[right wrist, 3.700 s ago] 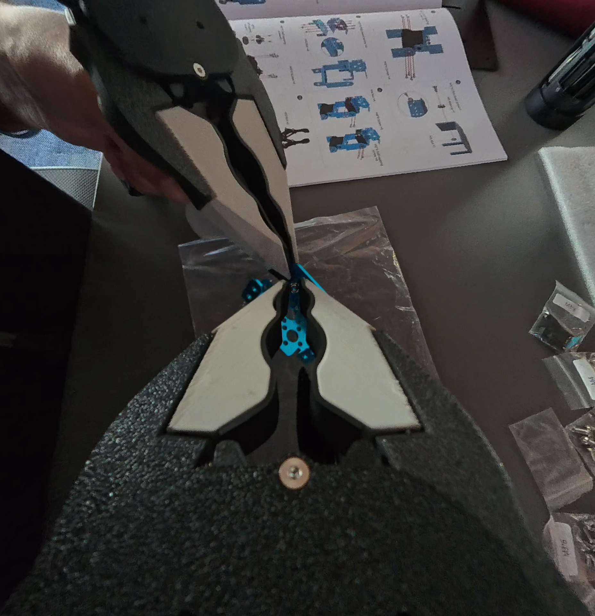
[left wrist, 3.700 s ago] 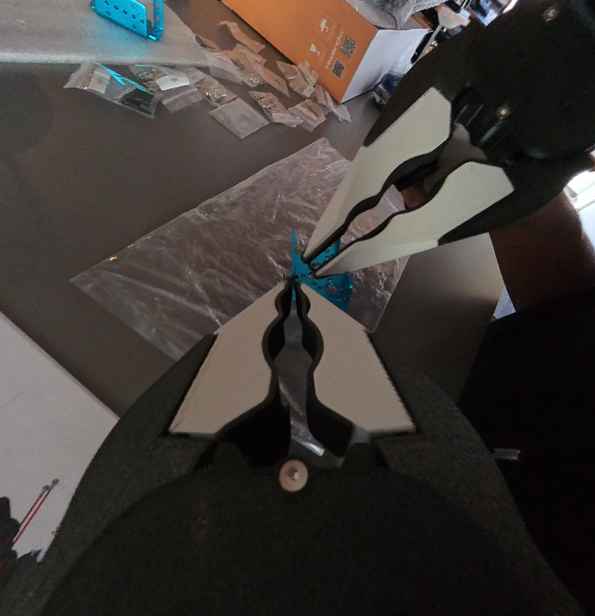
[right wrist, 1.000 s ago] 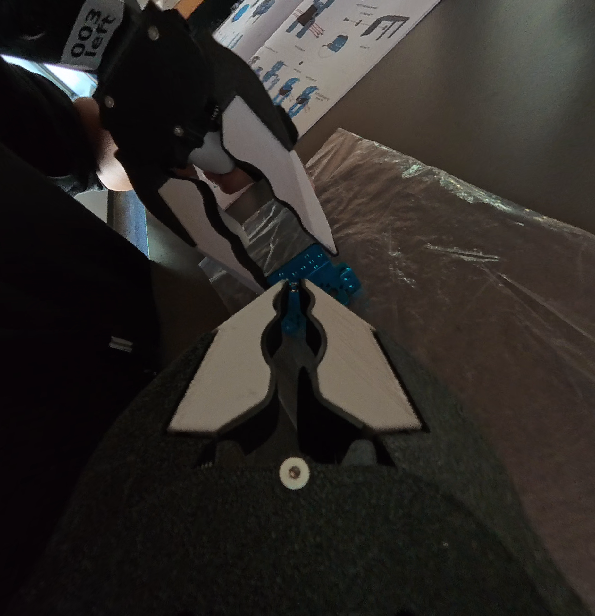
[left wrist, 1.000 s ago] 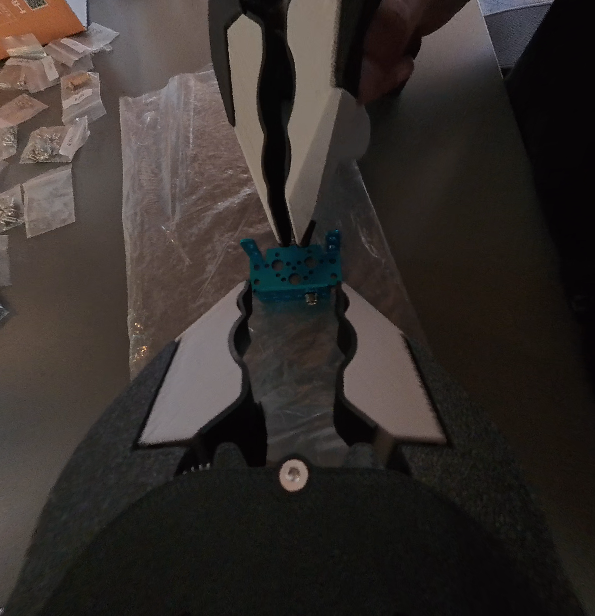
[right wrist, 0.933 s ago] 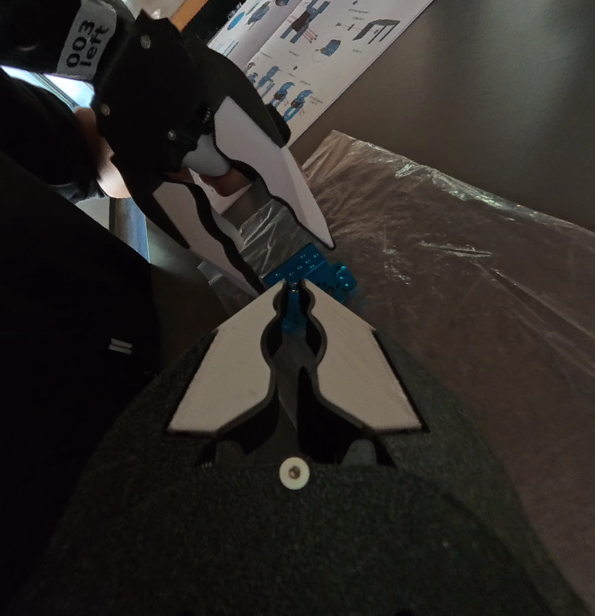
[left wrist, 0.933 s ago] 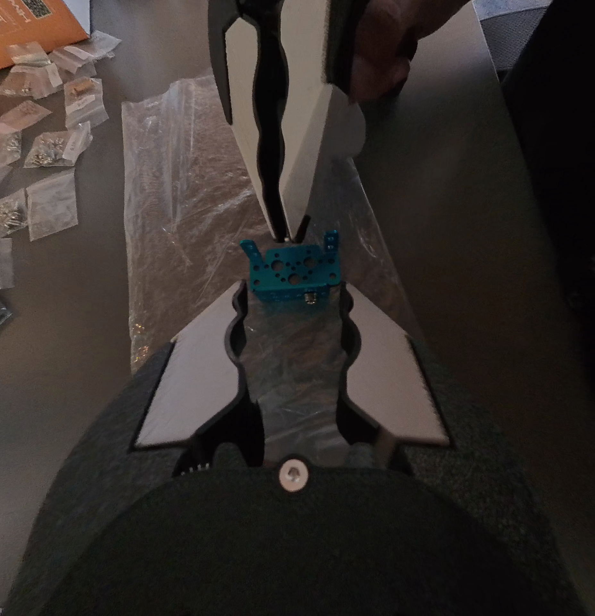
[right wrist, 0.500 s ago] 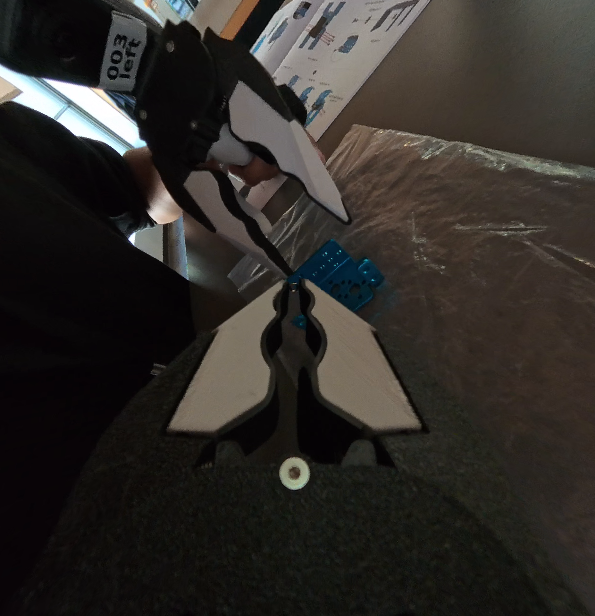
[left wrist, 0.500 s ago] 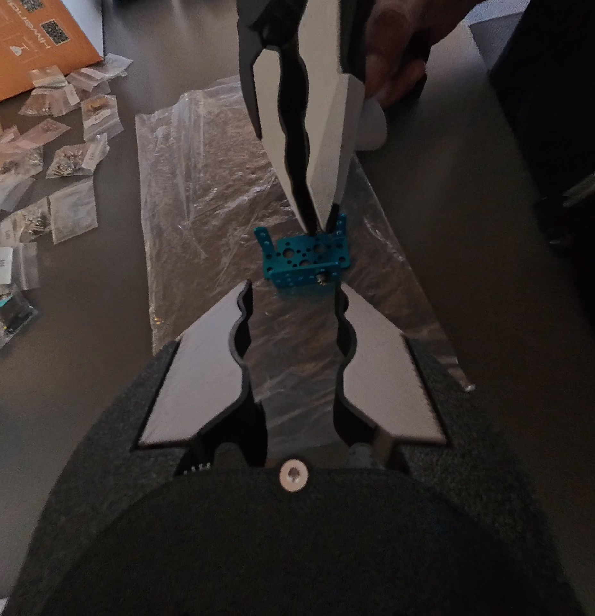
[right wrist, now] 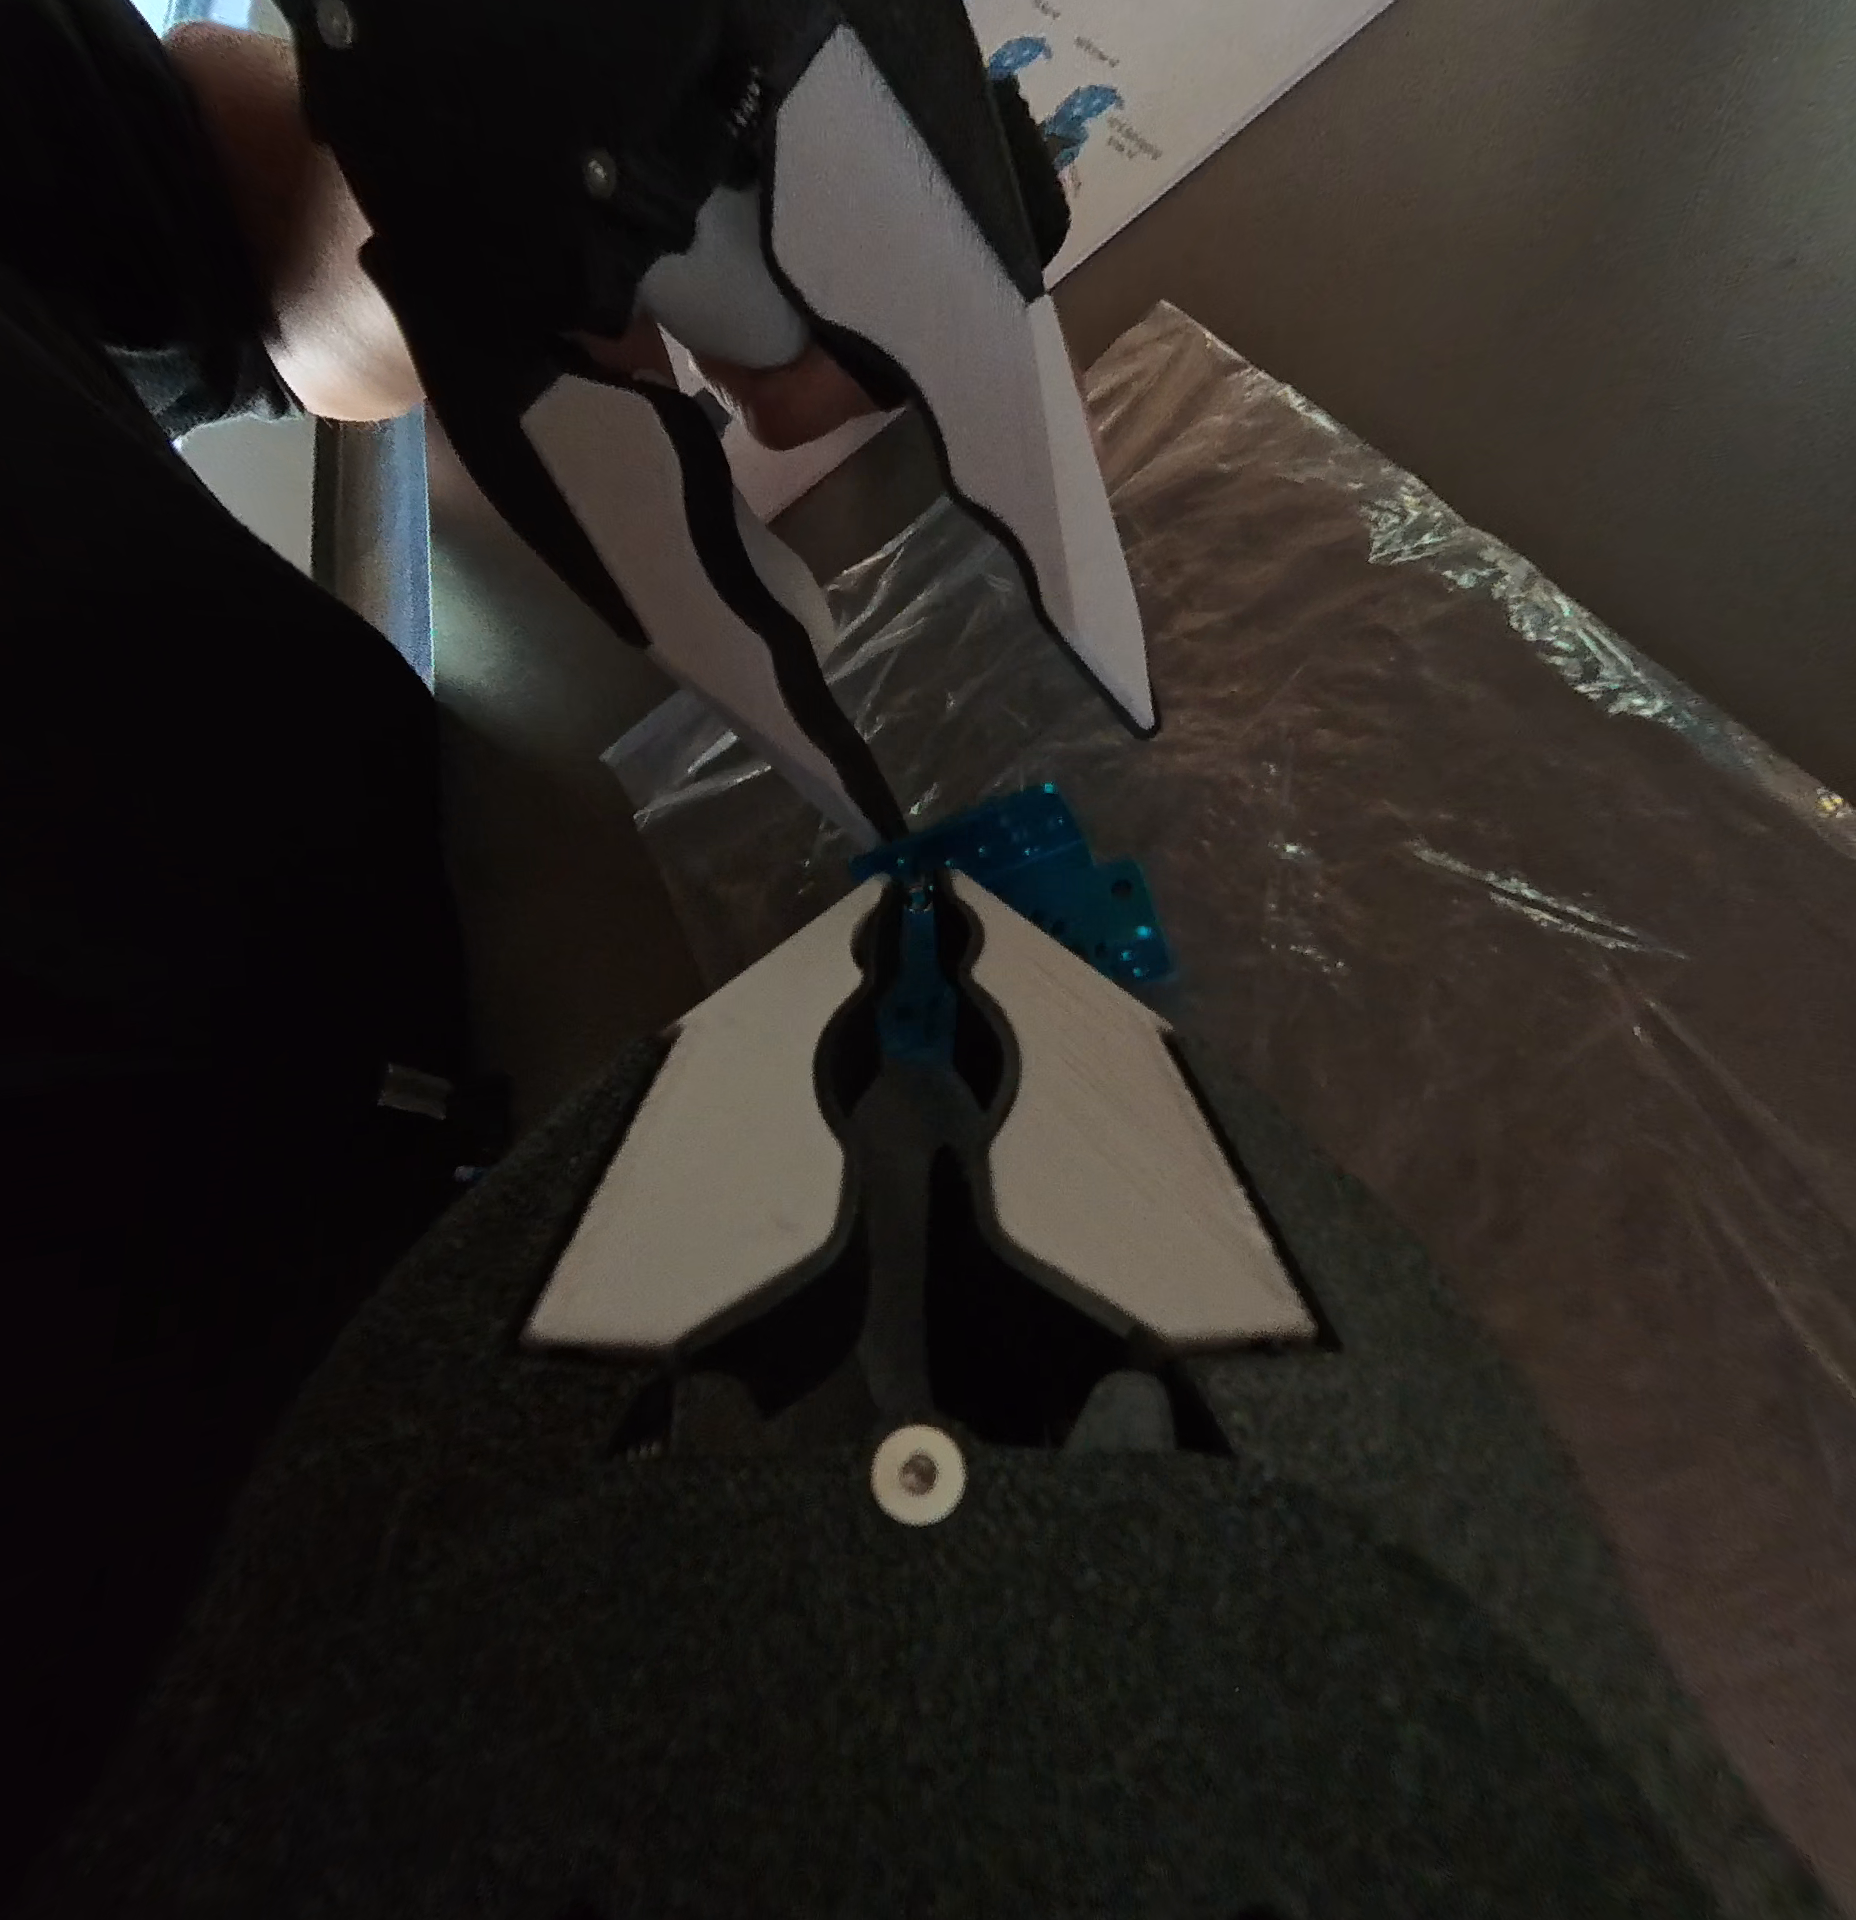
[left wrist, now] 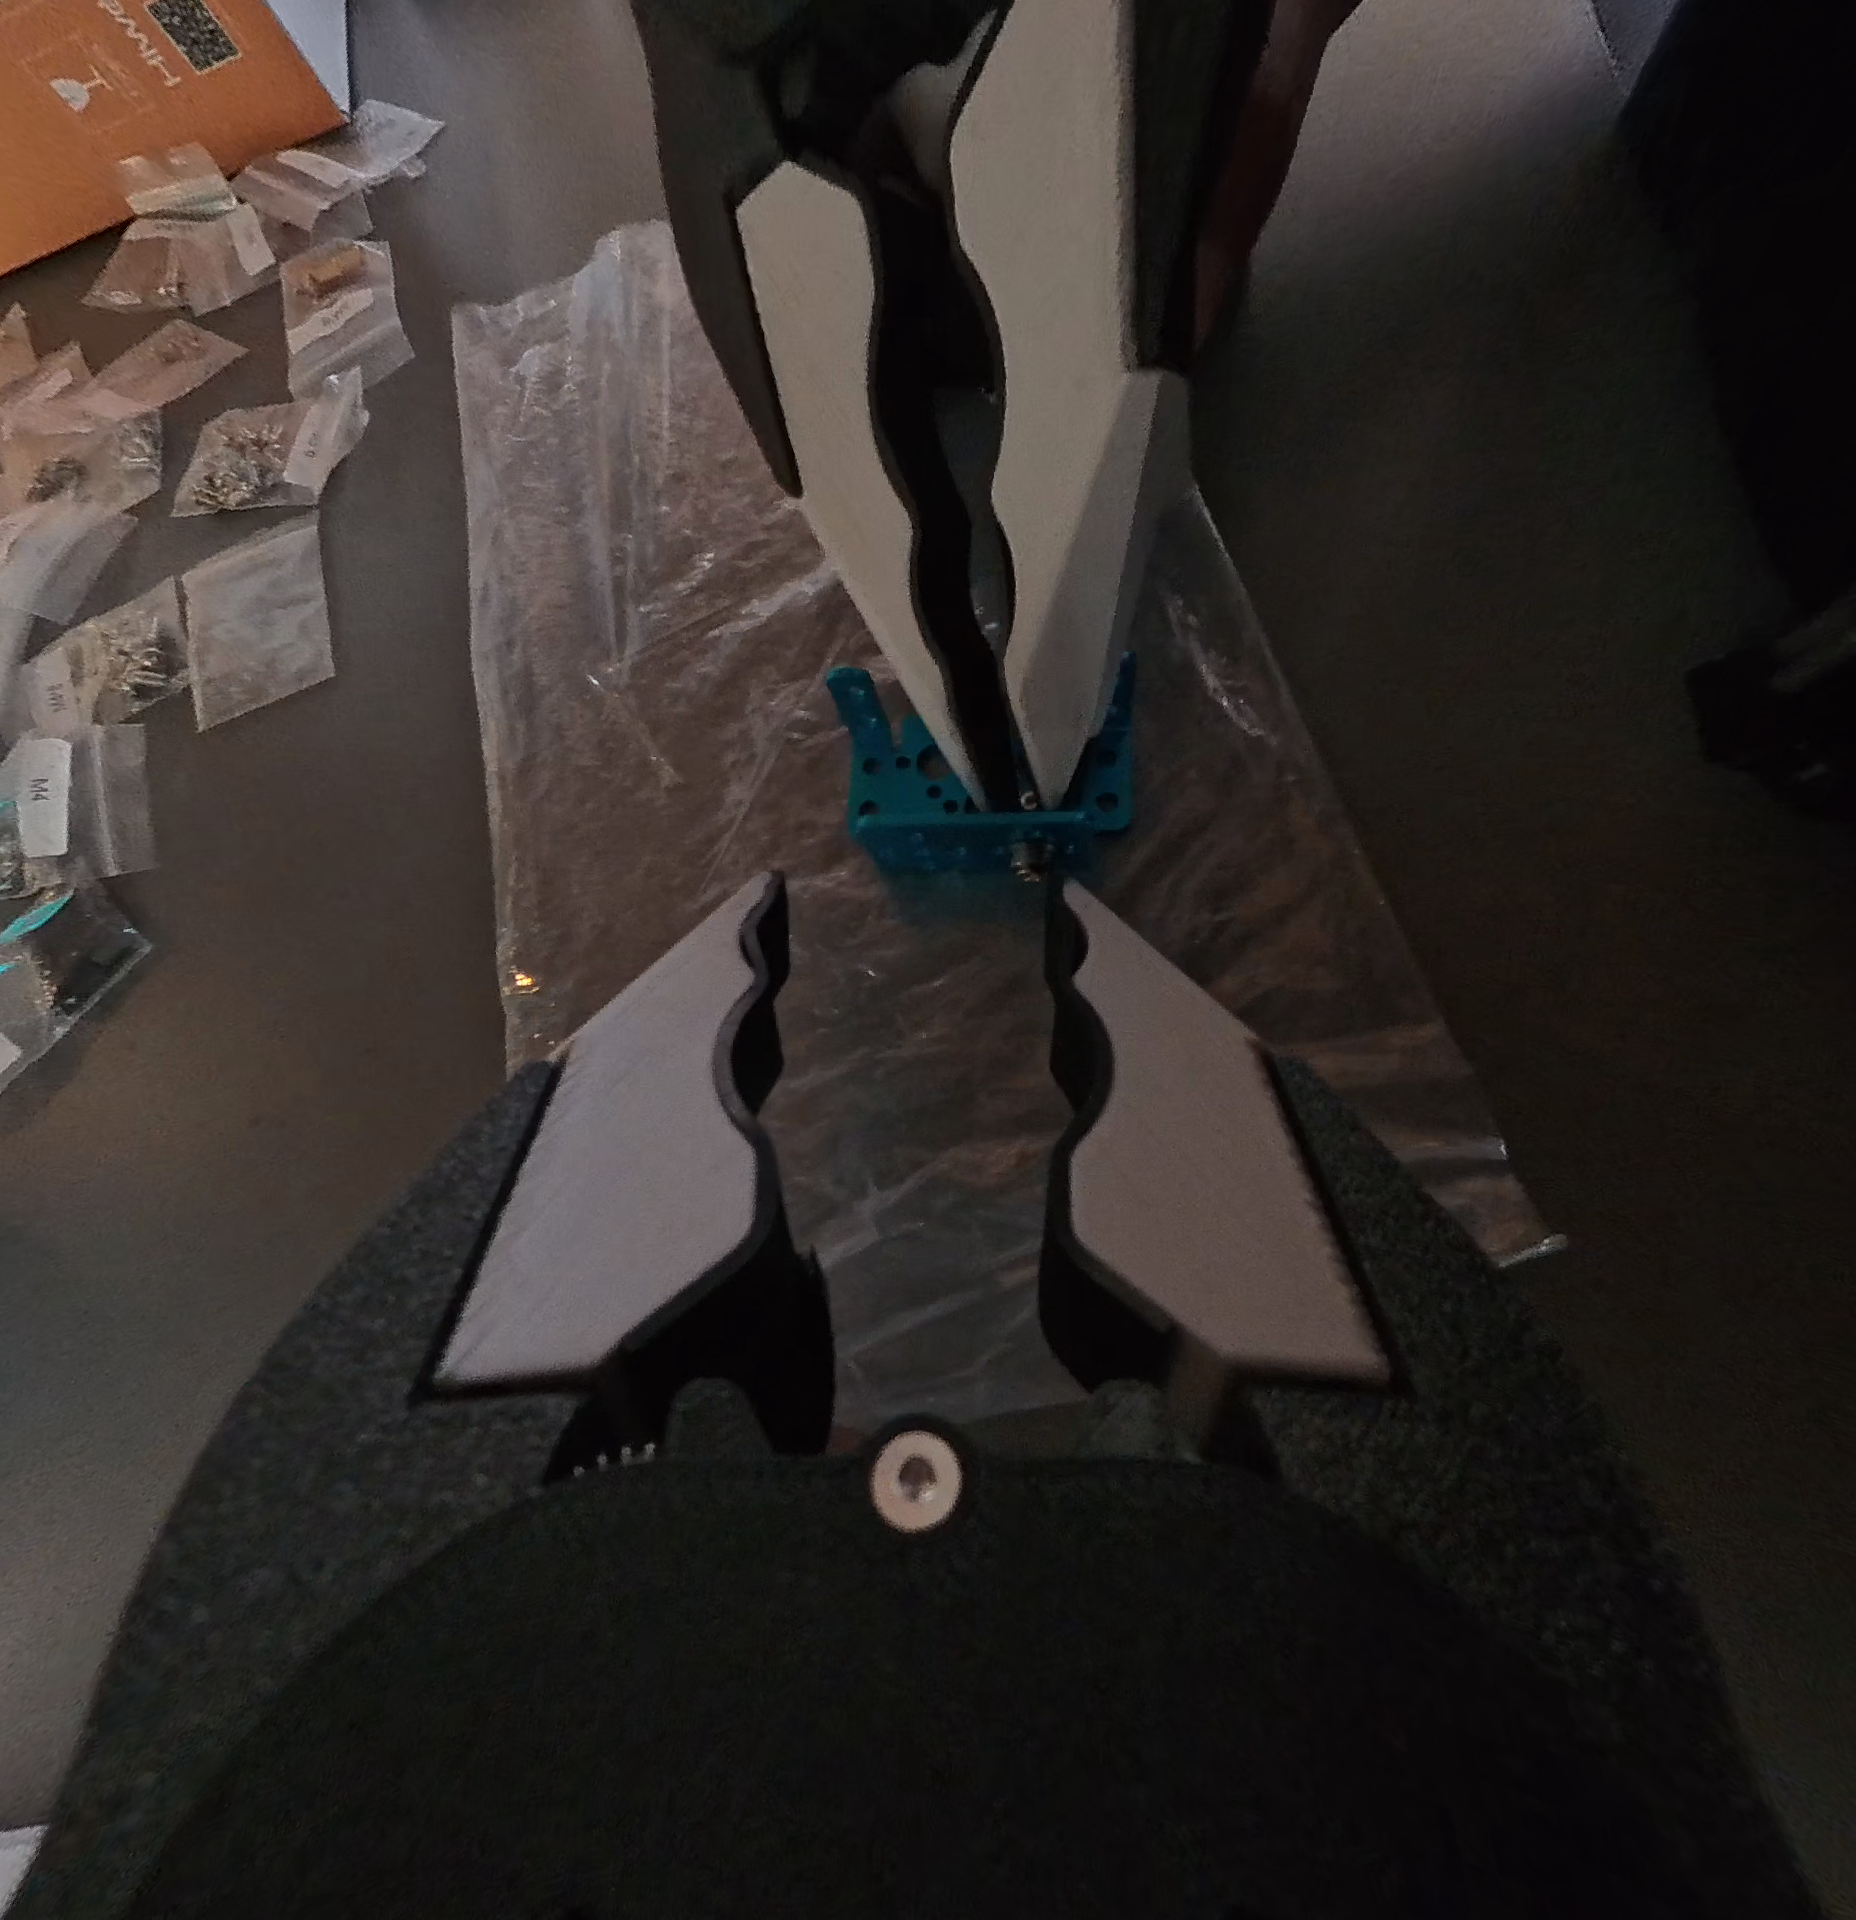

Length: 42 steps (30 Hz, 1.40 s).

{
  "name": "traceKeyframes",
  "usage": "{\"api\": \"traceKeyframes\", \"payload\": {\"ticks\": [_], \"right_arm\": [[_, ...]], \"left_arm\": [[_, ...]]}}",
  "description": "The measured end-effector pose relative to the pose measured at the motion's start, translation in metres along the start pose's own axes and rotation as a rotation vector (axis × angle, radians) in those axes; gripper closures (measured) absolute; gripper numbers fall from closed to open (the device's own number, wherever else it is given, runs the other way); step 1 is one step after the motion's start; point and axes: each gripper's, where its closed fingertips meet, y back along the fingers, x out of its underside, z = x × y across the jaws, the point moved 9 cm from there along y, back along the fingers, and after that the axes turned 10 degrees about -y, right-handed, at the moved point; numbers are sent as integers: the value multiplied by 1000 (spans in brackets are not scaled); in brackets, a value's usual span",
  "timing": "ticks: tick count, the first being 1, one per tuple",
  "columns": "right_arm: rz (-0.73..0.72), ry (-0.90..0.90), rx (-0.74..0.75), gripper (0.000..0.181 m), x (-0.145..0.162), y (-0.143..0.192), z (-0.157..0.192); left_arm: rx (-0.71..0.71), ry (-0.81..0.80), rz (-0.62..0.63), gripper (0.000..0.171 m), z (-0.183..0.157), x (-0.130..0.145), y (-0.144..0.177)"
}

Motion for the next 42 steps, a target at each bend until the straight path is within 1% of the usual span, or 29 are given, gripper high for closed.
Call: {"api": "traceKeyframes", "payload": {"ticks": [5, 10, 13, 17, 24, 29, 31, 32, 35, 38, 42], "right_arm": [[15, -2, -11, 177, -2, -3, -2], [17, -5, -12, 178, -2, -3, -3], [1, -4, -15, 177, -4, -1, -3], [8, -3, -17, 177, -3, -4, -3], [16, 6, -17, 177, -2, -6, -2], [14, -20, -49, 177, -1, -6, -4], [13, -23, -55, 177, -1, -7, -4], [13, -24, -56, 177, -1, -7, -4], [16, -26, -56, 177, -2, -6, -5], [22, -26, -57, 177, -1, -6, -5], [29, -26, -47, 177, -1, -4, -5]], "left_arm": [[-9, -25, 14, 129, -1, 1, 0], [-27, -38, 27, 129, 1, 4, 3], [-35, -15, 28, 128, 5, 7, 5], [-21, -3, -6, 128, 3, 2, 5], [-24, -30, 20, 128, -1, 1, 1], [-22, -38, 23, 130, -2, 1, 0], [-11, -66, 18, 140, -5, 0, 0], [-17, -91, 14, 142, -7, 0, 0], [-74, -189, 12, 141, -11, -1, 0], [-157, -308, 5, 136, -15, -2, -1], [-195, -352, 8, 134, -16, -3, -2]]}}
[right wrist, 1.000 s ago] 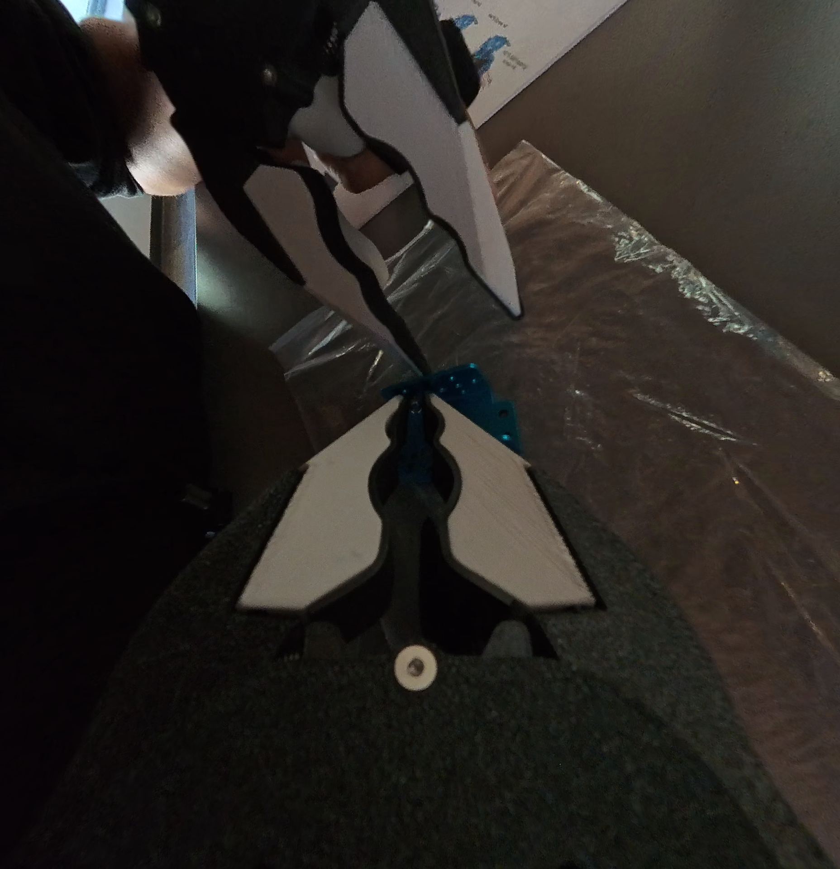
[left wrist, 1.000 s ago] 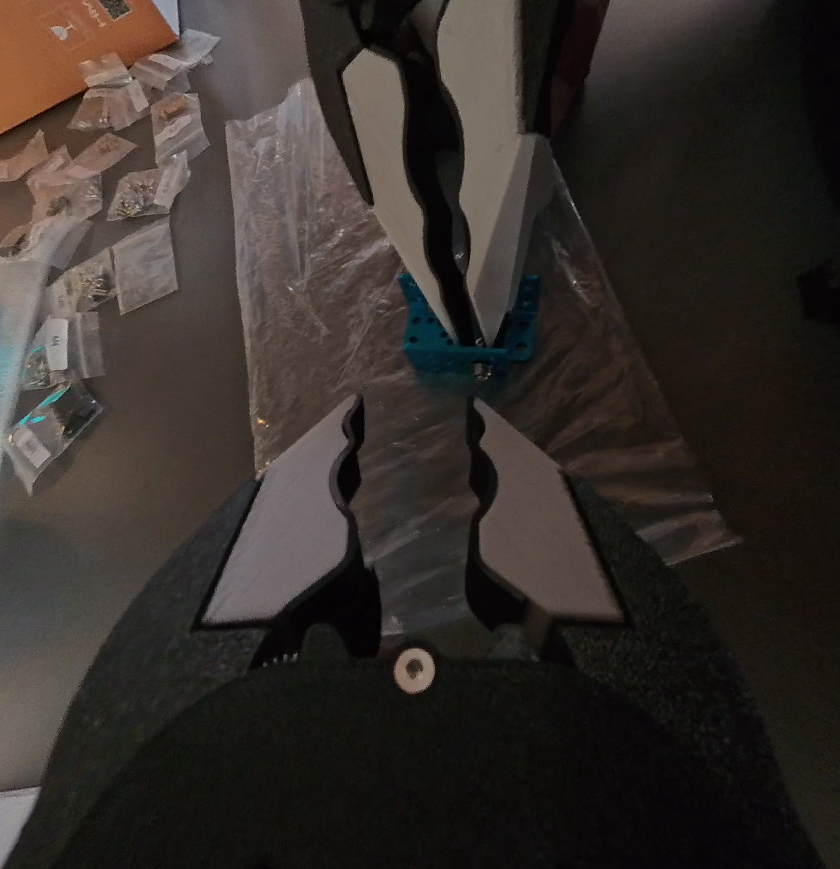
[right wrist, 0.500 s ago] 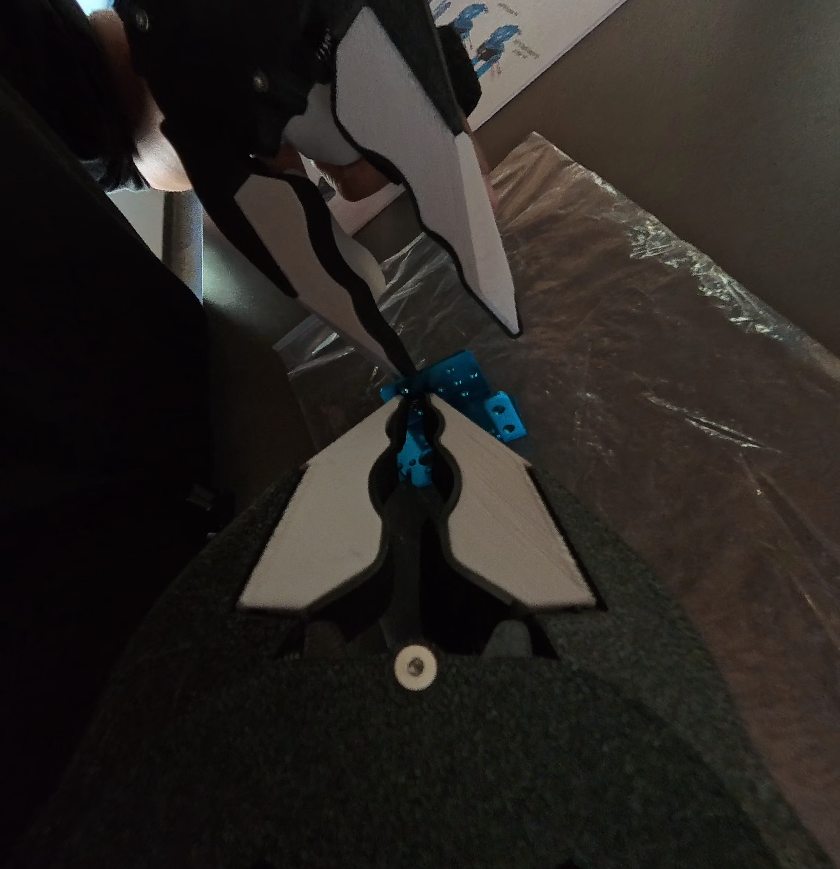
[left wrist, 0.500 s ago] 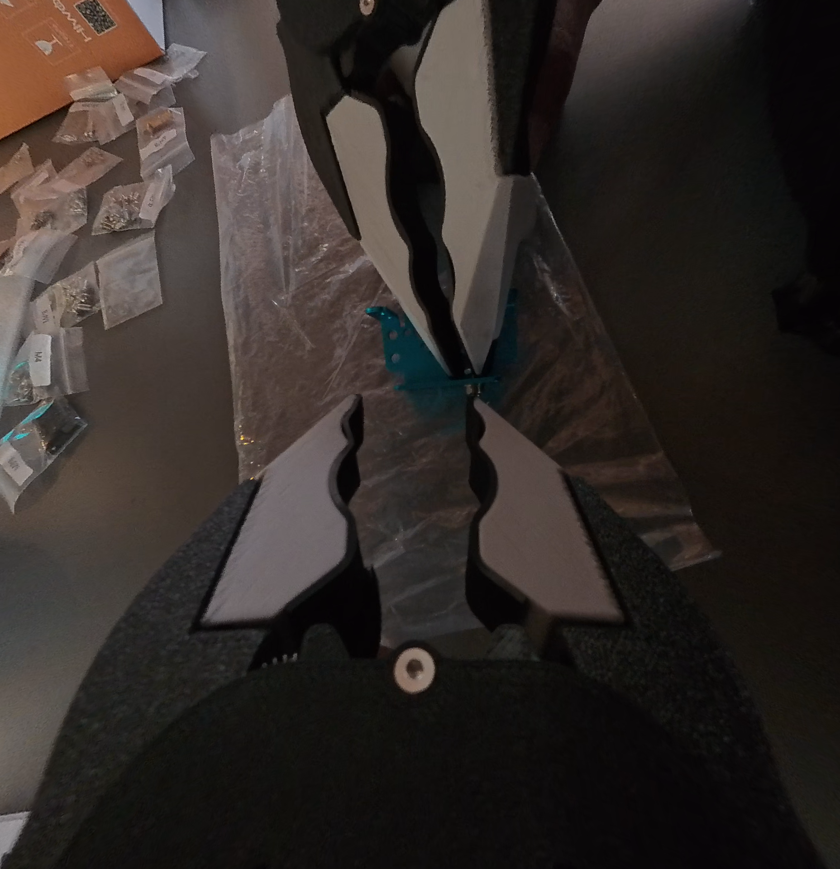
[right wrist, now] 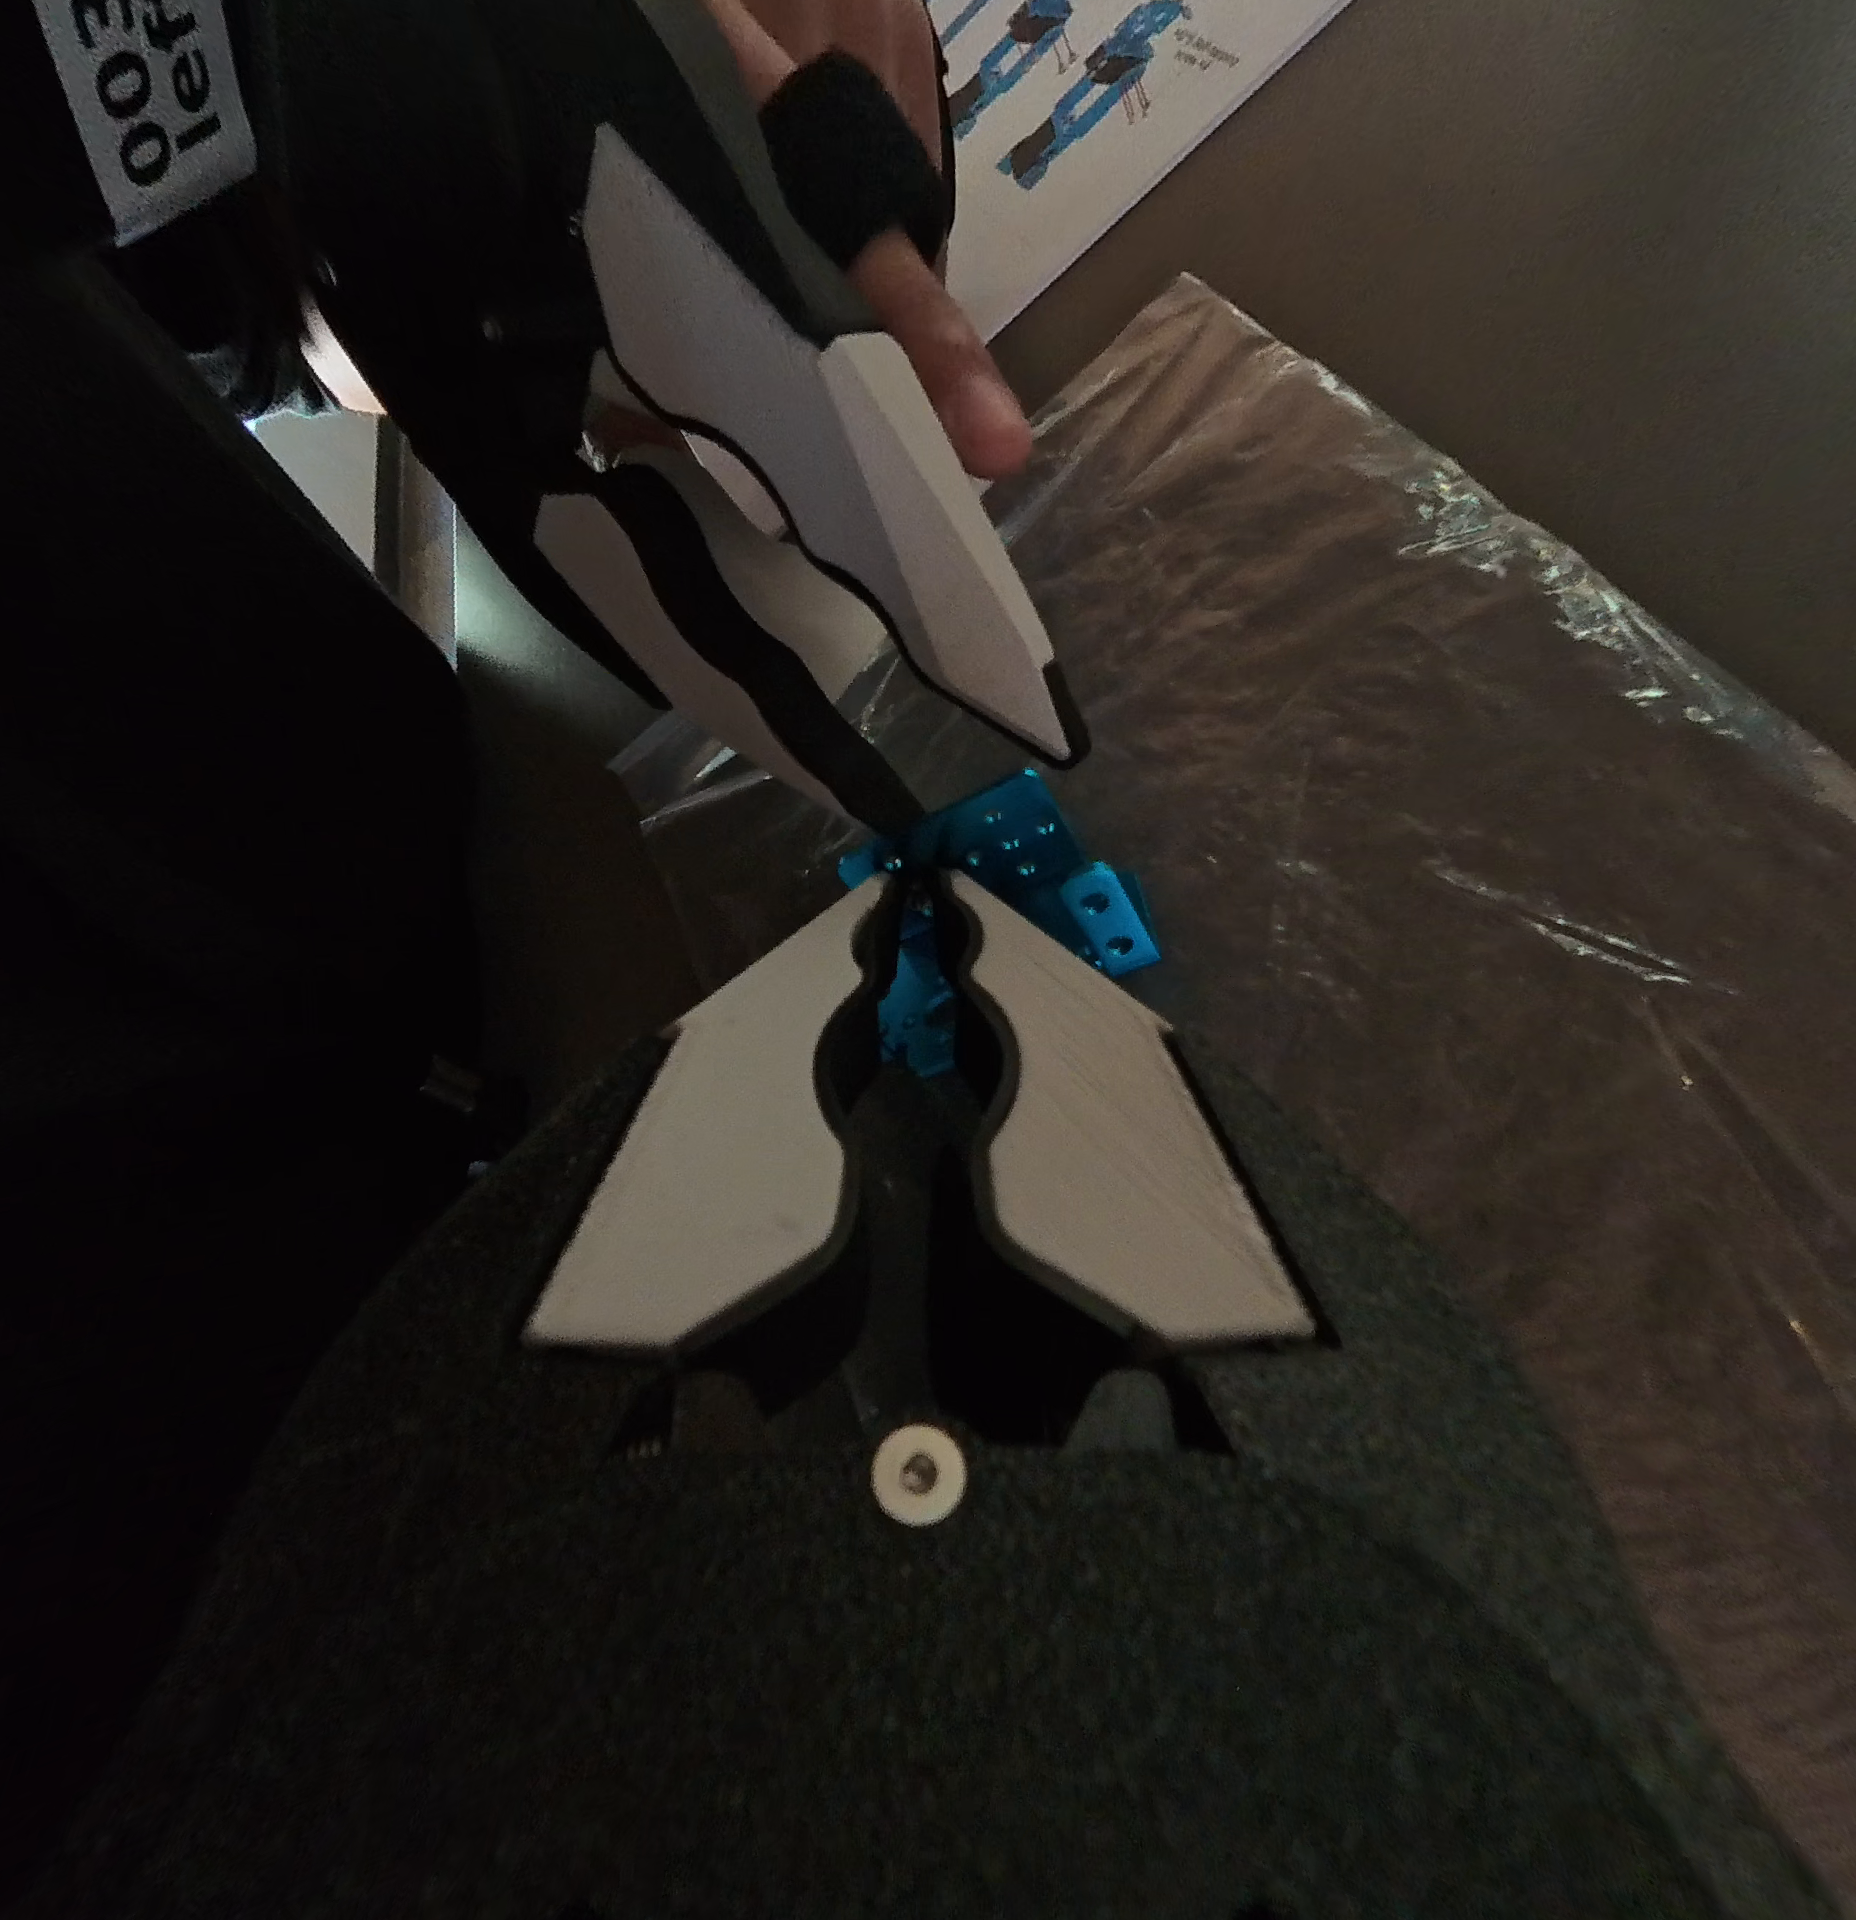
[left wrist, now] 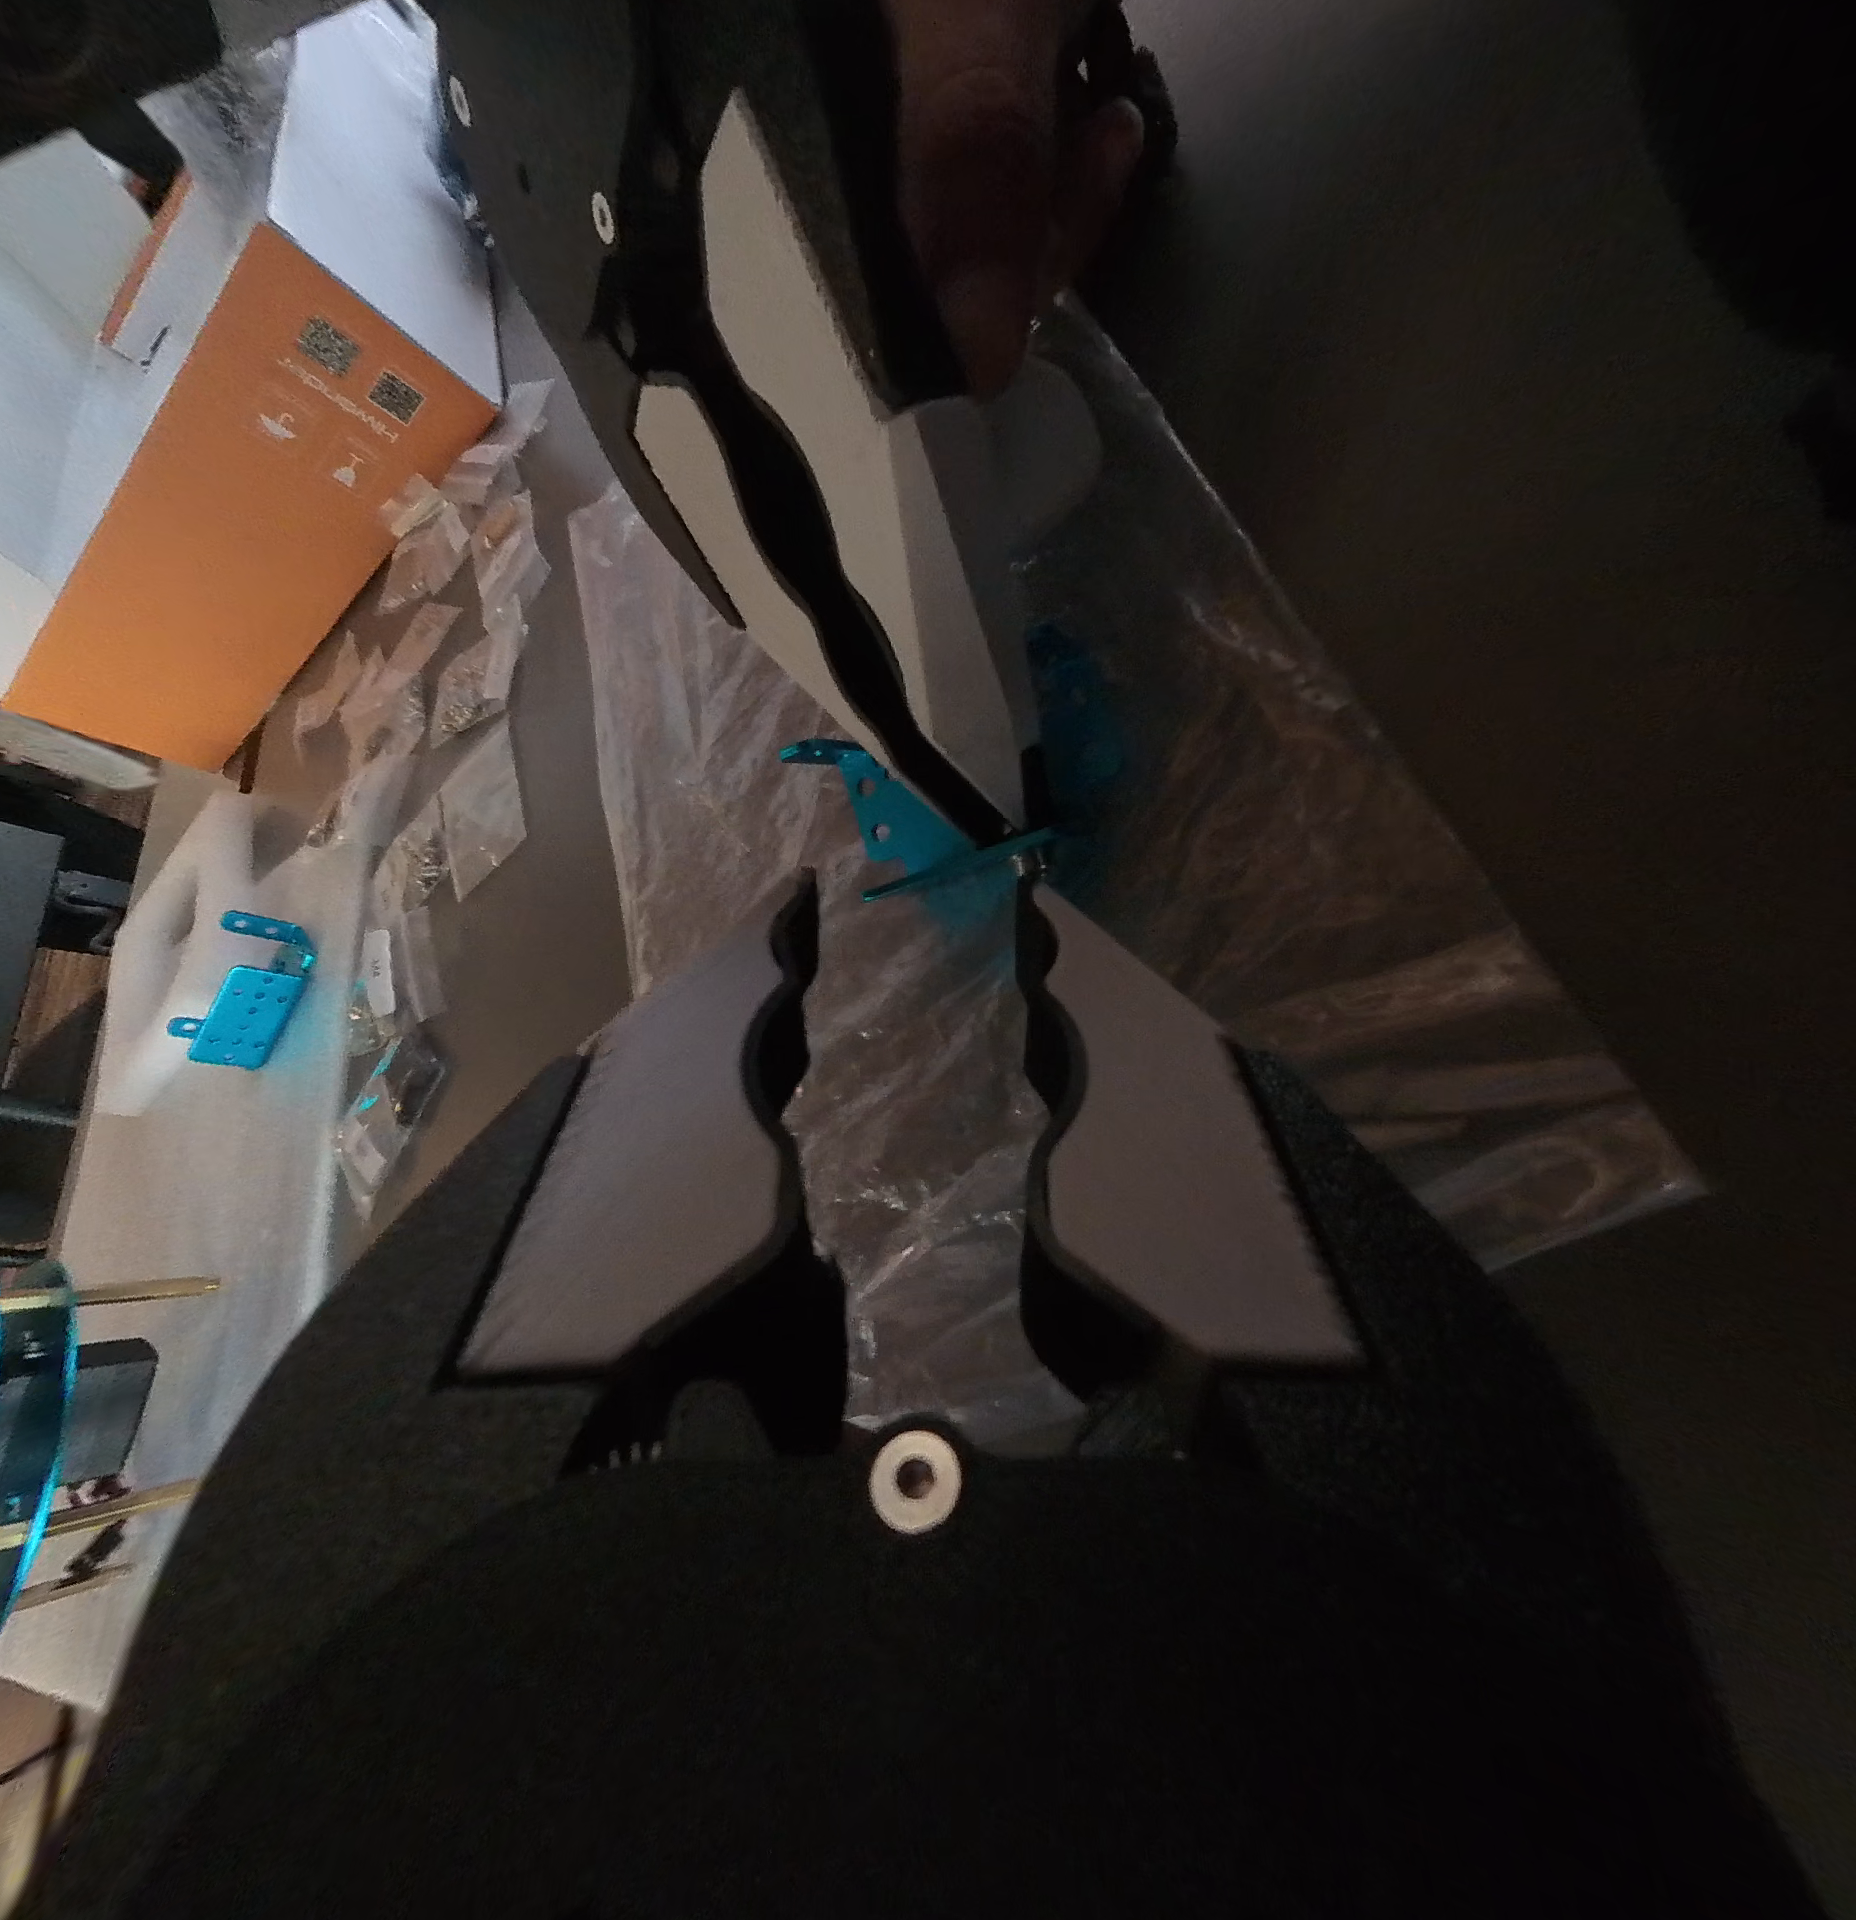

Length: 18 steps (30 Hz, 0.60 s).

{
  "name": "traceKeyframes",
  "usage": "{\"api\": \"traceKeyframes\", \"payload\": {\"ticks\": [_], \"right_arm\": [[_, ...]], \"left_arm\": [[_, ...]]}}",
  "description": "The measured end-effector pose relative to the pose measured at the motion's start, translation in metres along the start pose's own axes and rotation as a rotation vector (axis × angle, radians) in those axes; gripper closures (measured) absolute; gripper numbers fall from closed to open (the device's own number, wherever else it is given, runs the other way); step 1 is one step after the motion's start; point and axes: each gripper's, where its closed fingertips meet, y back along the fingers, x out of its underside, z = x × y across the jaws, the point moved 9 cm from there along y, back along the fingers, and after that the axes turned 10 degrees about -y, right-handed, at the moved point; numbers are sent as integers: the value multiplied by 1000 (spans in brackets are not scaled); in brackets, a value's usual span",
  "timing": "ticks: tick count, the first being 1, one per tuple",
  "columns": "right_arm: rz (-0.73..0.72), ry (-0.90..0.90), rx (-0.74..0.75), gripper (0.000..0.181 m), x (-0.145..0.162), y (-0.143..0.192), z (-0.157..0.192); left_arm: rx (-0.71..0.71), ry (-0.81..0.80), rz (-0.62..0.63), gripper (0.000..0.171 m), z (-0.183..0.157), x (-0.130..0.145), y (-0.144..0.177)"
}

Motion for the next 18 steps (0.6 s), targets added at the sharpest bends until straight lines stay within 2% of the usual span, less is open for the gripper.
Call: {"api": "traceKeyframes", "payload": {"ticks": [8, 16, 18], "right_arm": [[37, 35, 31, 177, -1, 1, 5], [101, 115, 44, 178, -4, 2, 8], [102, 123, 48, 177, -4, 1, 9]], "left_arm": [[-54, -147, 6, 136, -6, -5, -1], [-44, -216, 26, 157, -12, -8, -3], [-39, -222, 29, 158, -11, -9, -2]]}}
